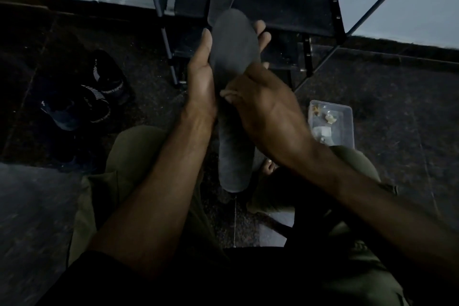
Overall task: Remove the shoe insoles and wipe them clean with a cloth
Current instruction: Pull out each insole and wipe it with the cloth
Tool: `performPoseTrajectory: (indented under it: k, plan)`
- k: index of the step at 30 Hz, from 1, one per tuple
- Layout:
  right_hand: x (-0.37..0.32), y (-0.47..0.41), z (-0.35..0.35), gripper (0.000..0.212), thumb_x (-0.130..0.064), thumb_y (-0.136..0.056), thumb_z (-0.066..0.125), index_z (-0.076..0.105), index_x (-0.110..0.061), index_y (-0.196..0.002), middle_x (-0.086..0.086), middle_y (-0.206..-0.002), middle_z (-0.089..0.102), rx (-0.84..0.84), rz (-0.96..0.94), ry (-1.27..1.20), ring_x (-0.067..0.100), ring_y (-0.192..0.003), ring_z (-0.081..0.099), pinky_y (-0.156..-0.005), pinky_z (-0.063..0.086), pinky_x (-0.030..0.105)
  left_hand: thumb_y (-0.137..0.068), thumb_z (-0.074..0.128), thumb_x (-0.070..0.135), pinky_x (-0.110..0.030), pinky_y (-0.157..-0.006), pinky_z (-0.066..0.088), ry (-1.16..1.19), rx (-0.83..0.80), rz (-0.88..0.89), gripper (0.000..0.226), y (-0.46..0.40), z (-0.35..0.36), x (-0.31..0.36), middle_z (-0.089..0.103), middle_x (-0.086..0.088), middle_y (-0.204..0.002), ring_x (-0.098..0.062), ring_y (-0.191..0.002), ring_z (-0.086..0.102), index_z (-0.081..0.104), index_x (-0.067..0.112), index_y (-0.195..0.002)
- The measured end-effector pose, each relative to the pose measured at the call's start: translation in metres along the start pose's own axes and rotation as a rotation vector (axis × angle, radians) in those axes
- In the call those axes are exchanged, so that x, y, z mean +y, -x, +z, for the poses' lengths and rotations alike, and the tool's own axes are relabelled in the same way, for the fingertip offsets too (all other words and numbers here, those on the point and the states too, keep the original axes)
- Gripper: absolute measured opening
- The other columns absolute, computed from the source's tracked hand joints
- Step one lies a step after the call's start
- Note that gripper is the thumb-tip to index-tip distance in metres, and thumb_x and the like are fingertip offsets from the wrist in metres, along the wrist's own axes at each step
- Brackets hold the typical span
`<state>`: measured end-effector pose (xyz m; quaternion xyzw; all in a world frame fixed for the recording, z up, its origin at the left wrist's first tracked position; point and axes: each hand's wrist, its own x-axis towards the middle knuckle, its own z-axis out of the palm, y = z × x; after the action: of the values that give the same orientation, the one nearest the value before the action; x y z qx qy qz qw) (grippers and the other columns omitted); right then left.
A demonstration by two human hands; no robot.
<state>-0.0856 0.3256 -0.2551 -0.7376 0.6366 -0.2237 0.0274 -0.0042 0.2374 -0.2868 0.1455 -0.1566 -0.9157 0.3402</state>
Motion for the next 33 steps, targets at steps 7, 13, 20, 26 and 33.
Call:
performPoseTrajectory:
  k: [7, 13, 20, 26, 33]
  plan:
    - [0.029, -0.042, -0.012, 0.024, -0.020, -0.096, 0.052, 0.066, -0.002, -0.104, 0.019, -0.108, 0.060, 0.108, 0.125, 0.070, 0.028, -0.089, 0.060, -0.074, 0.051, 0.035, -0.104, 0.025, 0.047, -0.044, -0.112, 0.030, -0.024, 0.004, -0.023, 0.058, -0.003, 0.005, -0.010, 0.055, -0.019, -0.124, -0.031, -0.117, 0.053, 0.050, 0.001, -0.128]
    - [-0.004, -0.009, 0.003, 0.021, -0.015, -0.095, 0.050, 0.068, -0.004, -0.094, 0.014, -0.097, 0.060, 0.052, 0.030, 0.034, 0.026, -0.076, 0.058, -0.063, 0.050, 0.040, -0.102, 0.011, 0.051, -0.043, -0.113, 0.029, -0.064, -0.028, 0.044, 0.067, 0.000, 0.002, 0.000, 0.036, -0.014, -0.150, -0.026, -0.138, 0.035, 0.032, 0.003, -0.144]
    - [0.018, -0.027, -0.002, 0.032, -0.022, -0.097, 0.041, 0.070, -0.009, -0.096, 0.011, -0.097, 0.063, 0.076, 0.028, 0.130, 0.021, -0.085, 0.057, -0.066, 0.048, 0.033, -0.104, 0.020, 0.048, -0.045, -0.119, 0.024, 0.000, -0.094, 0.014, 0.065, -0.002, 0.008, -0.013, 0.033, -0.023, -0.151, -0.034, -0.138, 0.036, 0.034, -0.002, -0.143]
    - [0.008, -0.039, 0.004, 0.019, -0.011, -0.091, 0.053, 0.068, 0.000, -0.093, 0.020, -0.097, 0.062, 0.163, 0.095, 0.057, 0.032, -0.080, 0.061, -0.065, 0.051, 0.036, -0.104, 0.018, 0.047, -0.045, -0.119, 0.024, -0.043, -0.075, 0.049, 0.064, -0.002, 0.002, -0.008, 0.038, -0.022, -0.148, -0.033, -0.136, 0.040, 0.038, -0.002, -0.141]
    - [-0.001, -0.013, -0.001, 0.032, -0.018, -0.094, 0.039, 0.068, -0.004, -0.088, 0.012, -0.090, 0.060, 0.059, 0.007, 0.035, 0.024, -0.073, 0.055, -0.058, 0.047, 0.037, -0.102, 0.016, 0.050, -0.044, -0.119, 0.021, -0.048, -0.055, 0.028, 0.069, 0.000, 0.005, -0.008, 0.027, -0.018, -0.156, -0.031, -0.141, 0.034, 0.027, 0.000, -0.149]
